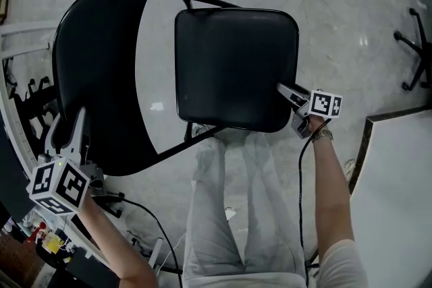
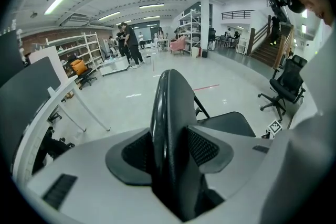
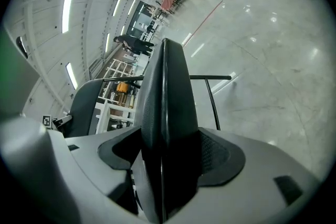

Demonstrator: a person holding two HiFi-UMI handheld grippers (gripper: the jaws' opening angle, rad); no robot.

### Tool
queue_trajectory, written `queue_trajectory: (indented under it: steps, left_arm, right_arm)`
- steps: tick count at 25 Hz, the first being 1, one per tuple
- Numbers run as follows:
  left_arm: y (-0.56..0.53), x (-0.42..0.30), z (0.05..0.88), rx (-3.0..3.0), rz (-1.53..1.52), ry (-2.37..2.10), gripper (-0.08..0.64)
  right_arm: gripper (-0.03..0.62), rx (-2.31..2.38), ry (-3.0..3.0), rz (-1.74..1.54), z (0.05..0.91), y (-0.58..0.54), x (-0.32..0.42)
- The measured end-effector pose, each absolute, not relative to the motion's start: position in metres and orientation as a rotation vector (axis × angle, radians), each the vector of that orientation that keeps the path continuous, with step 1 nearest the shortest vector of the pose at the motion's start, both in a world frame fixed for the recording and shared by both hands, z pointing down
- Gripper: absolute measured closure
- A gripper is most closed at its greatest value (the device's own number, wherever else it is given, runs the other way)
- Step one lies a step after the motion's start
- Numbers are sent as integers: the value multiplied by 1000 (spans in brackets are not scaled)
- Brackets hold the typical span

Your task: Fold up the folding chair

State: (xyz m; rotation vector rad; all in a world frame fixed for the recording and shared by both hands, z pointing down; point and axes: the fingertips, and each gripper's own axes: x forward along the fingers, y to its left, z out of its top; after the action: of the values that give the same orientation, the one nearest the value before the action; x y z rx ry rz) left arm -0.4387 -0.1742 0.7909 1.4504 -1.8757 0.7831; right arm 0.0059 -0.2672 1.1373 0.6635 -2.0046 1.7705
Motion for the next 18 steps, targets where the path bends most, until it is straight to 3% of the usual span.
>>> queue_trajectory:
  steps: [18]
  left_arm:
    - [-163,-514,741,1506,842,-1855,344]
  right_arm:
    - [262,696,-2074,1732,1008,-223,-92]
